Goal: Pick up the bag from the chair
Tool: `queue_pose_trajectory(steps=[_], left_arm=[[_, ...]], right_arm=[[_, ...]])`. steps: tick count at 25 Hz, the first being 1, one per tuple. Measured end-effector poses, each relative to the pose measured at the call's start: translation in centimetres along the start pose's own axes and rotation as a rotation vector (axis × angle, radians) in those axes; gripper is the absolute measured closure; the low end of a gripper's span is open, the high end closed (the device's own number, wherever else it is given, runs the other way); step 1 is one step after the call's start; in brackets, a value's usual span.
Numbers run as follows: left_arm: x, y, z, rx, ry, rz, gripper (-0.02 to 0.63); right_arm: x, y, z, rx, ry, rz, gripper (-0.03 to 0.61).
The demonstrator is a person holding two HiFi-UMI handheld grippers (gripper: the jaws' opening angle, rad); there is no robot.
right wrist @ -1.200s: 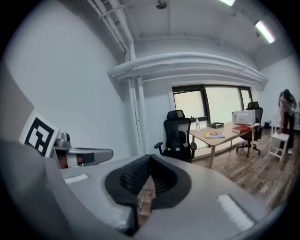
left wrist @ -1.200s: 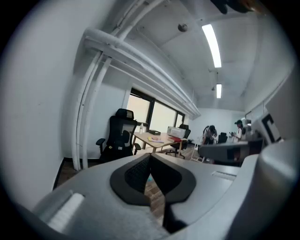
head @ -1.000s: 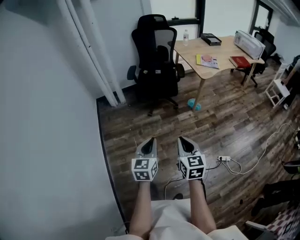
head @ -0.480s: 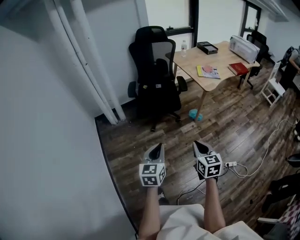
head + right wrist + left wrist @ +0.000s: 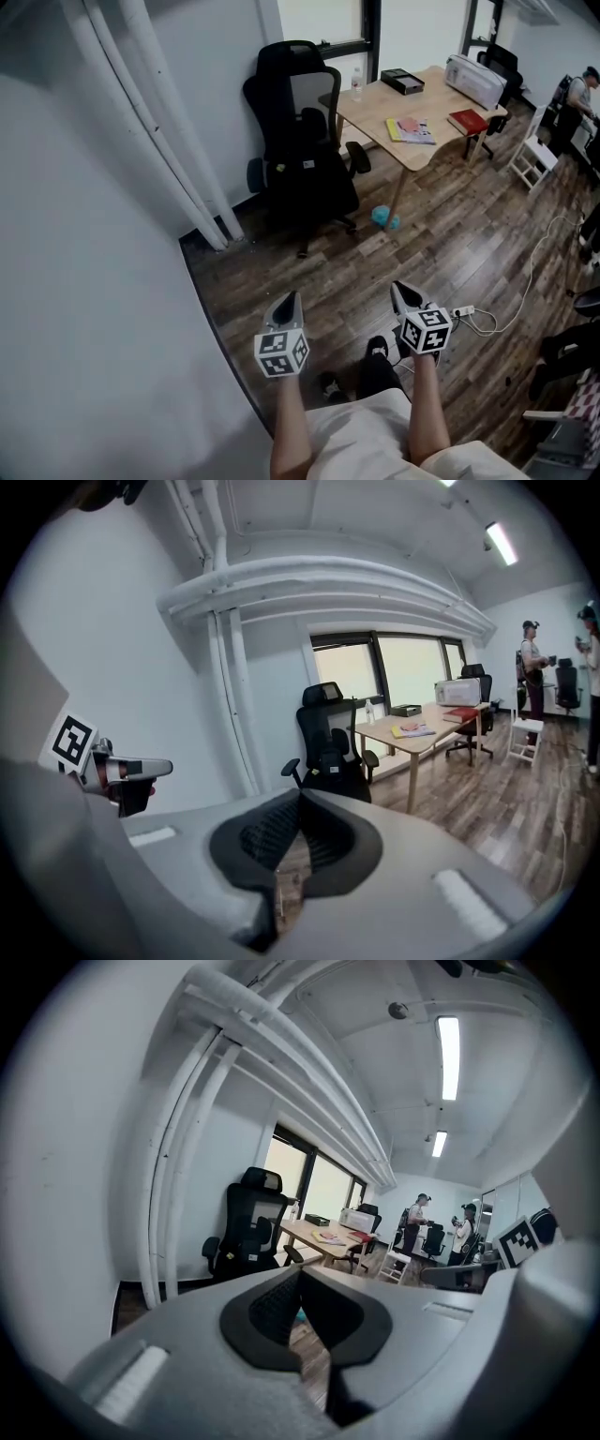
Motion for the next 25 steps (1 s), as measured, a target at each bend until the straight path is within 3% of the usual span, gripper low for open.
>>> queue_pose_trajectory(steps=[5,12,16,20,25], left_arm=[[-0.9,0.6,-1.2,0.011,0.017,0.009,0.607],[-1.1,3.7,-4.6,-0.026,0.024,-0.008,0.607],[-3.2,6.0,-7.3,-0.056,0.040,-0.006,0.607],[-4.9,10.2,-9.2,-0.046,0.037,-0.010,0.607],[-6.1,16.2,-10.7,-0.015,0.088,-0.069,0.607]], right_arm=[[-0.9,2.7,-1.9,-0.048,0.047,0.025,0.578],[-2.1,9.7,-4.4,-0.107,-0.032,-0.027,0.578],[-4.8,13.6,-4.9,-0.171,0.040,-0.004,0.578],[-6.4,19.2,-5.1,-0.313,0.136,-0.036,0.578],[-9.5,25.6,-4.0,-0.331,0.147,-0.046,0.578]])
Point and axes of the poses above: the fingertips, and each gripper's own axes: y forward along the fingers, z to its right, x out of its underside, the point moved 7 cm from there along -y, backward along the fingers, and after that the axes turned 11 degrees about y, right-handed, at the moved point
